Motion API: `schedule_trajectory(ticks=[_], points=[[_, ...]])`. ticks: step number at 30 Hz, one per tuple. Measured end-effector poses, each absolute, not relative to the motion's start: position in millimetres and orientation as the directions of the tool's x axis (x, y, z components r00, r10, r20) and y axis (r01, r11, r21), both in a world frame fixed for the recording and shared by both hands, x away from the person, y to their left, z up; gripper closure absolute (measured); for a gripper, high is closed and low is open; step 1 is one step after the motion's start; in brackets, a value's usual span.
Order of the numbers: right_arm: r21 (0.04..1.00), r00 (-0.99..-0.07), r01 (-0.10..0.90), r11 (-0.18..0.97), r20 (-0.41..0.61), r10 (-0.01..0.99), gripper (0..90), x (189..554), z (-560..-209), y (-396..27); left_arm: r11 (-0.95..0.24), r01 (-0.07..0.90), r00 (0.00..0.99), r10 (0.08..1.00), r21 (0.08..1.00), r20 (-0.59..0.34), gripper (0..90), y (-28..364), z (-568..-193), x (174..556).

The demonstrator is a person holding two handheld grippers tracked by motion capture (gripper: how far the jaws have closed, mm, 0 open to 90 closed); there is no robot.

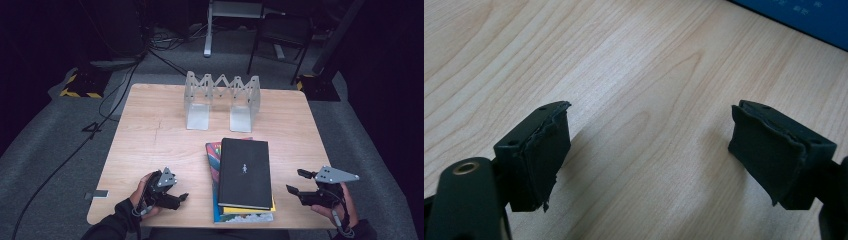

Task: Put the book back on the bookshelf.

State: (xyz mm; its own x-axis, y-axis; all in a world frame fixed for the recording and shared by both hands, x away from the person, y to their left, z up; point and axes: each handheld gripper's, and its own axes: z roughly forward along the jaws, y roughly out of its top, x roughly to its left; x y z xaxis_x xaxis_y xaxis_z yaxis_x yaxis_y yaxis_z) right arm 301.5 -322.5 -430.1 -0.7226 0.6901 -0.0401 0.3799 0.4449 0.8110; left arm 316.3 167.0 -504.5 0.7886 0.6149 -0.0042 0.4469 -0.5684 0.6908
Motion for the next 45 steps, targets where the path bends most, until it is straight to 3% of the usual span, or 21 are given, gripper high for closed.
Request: schedule_trajectory(ticks=[8,19,32,37,45], points=[[0.840,-0.760,0.335,0.427,-0.027,0.650,29.2,294,-406,-292,-0.574,0.445,0.800,0.600,0.687,-0.017,15.3,161,-505,317],[0.818,-0.804,0.331,0.470,-0.016,0.595,25.2,305,-408,-262,-0.583,0.456,0.795,0.607,0.672,-0.014,14.5,148,-503,323],[0.793,-0.819,0.433,0.428,0.148,0.554,6.9,336,-422,-257,-0.615,0.427,0.810,0.586,0.662,0.022,18.4,131,-496,331],[0.788,-0.818,0.475,0.391,0.230,0.528,5.2,346,-430,-254,-0.602,0.401,0.816,0.578,0.690,0.030,18.7,122,-487,338],[0.774,-0.822,0.468,0.425,0.206,0.531,4.1,348,-426,-247,-0.578,0.385,0.820,0.572,0.720,0.021,19.9,111,-480,348]])
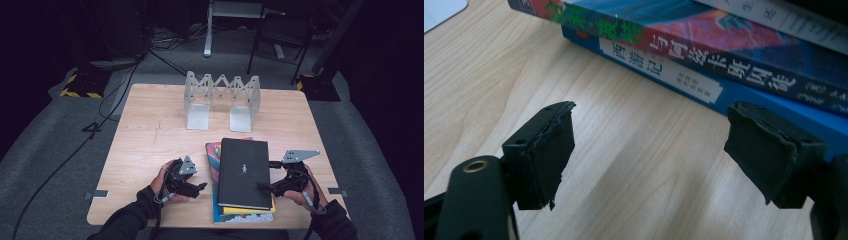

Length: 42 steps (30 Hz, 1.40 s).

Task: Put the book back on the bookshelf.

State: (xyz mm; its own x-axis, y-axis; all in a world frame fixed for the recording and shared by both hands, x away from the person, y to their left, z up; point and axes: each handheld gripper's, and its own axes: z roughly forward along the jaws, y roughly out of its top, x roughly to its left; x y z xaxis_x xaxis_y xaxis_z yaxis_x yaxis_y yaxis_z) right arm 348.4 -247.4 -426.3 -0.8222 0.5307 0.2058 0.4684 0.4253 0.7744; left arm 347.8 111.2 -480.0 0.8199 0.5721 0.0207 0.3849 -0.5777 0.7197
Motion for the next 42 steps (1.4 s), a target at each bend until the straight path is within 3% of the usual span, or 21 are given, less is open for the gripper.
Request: schedule_trajectory(ticks=[24,39,42], points=[[0.769,-0.840,0.451,0.453,0.193,0.508,3.9,361,-425,-226,-0.561,0.344,0.807,0.586,0.753,0.068,28.3,102,-476,370],[0.787,-0.859,0.416,0.456,0.176,0.481,4.1,358,-426,-217,-0.503,0.384,0.805,0.593,0.774,-0.014,29.2,112,-478,372],[0.795,-0.866,0.400,0.455,0.166,0.471,4.1,358,-426,-216,-0.475,0.373,0.820,0.571,0.797,-0.043,36.3,114,-476,374]])
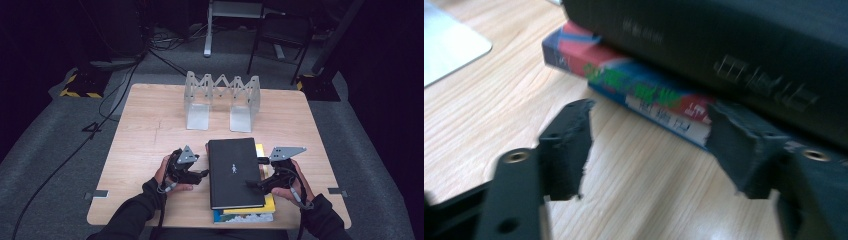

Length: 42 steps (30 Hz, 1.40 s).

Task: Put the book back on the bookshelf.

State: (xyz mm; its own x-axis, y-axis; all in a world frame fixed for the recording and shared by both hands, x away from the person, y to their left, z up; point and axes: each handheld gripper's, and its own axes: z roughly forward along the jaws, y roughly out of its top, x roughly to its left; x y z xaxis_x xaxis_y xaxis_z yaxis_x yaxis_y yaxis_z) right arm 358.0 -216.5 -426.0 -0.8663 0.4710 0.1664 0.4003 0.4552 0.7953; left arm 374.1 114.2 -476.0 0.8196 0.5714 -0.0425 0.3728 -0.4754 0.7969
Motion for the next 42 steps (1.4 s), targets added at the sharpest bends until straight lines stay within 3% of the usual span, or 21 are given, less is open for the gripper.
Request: schedule_trajectory(ticks=[2,7,14,25,26,32,39,42], points=[[0.798,-0.869,0.398,0.452,0.169,0.465,4.2,358,-427,-215,-0.483,0.375,0.816,0.577,0.791,-0.035,38.9,113,-476,375],[0.804,-0.875,0.382,0.457,0.156,0.457,4.2,358,-426,-212,-0.514,0.329,0.835,0.549,0.792,0.009,57.9,110,-474,372],[0.818,-0.873,0.360,0.448,0.125,0.472,4.4,355,-423,-209,-0.467,0.356,0.845,0.531,0.809,-0.066,80.2,110,-476,373],[0.863,-0.906,0.255,0.437,0.055,0.419,9.2,359,-406,-208,-0.447,0.367,0.839,0.537,0.816,-0.084,79.4,110,-473,386],[0.872,-0.911,0.253,0.419,0.069,0.406,17.0,364,-405,-211,-0.448,0.373,0.840,0.536,0.812,-0.090,79.2,109,-473,388],[0.891,-0.922,0.231,0.391,0.073,0.380,26.6,372,-396,-215,-0.451,0.358,0.831,0.554,0.817,-0.058,77.8,104,-471,394],[0.911,-0.920,0.162,0.380,-0.001,0.393,35.5,361,-388,-212,-0.434,0.397,0.803,0.592,0.809,-0.076,57.7,107,-470,400],[0.912,-0.919,0.156,0.379,-0.006,0.394,37.2,359,-387,-212,-0.426,0.401,0.800,0.594,0.811,-0.084,55.8,107,-470,400]])
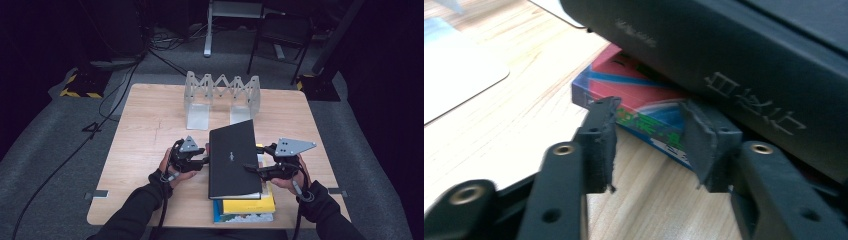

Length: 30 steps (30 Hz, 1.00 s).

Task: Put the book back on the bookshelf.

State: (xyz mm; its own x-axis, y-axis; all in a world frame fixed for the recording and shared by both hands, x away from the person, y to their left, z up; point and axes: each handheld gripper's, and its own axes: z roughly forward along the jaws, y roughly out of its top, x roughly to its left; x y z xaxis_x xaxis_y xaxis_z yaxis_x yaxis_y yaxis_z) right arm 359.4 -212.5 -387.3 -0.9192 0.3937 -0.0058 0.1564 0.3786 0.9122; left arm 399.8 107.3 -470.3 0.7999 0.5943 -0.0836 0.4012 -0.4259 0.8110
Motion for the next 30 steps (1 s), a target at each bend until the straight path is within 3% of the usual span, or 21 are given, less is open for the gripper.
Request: schedule_trajectory(ticks=[5,11,13,18,22,25,30], points=[[0.920,-0.931,0.119,0.374,-0.027,0.363,40.4,353,-384,-211,-0.431,0.412,0.780,0.622,0.803,-0.066,47.7,108,-469,404],[0.915,-0.942,0.078,0.396,-0.062,0.329,40.4,348,-377,-209,-0.408,0.431,0.779,0.619,0.805,-0.104,46.4,109,-467,414],[0.914,-0.945,0.060,0.402,-0.078,0.319,40.5,348,-375,-208,-0.388,0.416,0.797,0.592,0.822,-0.124,50.8,111,-466,415],[0.914,-0.934,-0.031,0.404,-0.171,0.313,47.0,344,-360,-208,-0.298,0.382,0.818,0.550,0.875,-0.170,73.7,117,-446,415],[0.918,-0.929,-0.070,0.391,-0.203,0.310,54.2,341,-351,-211,-0.289,0.338,0.834,0.533,0.896,-0.143,77.6,119,-426,416],[0.919,-0.929,-0.075,0.388,-0.206,0.307,54.7,339,-349,-213,-0.313,0.326,0.840,0.530,0.892,-0.121,77.7,116,-418,416],[0.928,-0.927,-0.075,0.365,-0.200,0.318,55.6,340,-341,-221,-0.306,0.303,0.858,0.500,0.903,-0.118,85.3,110,-407,419]])
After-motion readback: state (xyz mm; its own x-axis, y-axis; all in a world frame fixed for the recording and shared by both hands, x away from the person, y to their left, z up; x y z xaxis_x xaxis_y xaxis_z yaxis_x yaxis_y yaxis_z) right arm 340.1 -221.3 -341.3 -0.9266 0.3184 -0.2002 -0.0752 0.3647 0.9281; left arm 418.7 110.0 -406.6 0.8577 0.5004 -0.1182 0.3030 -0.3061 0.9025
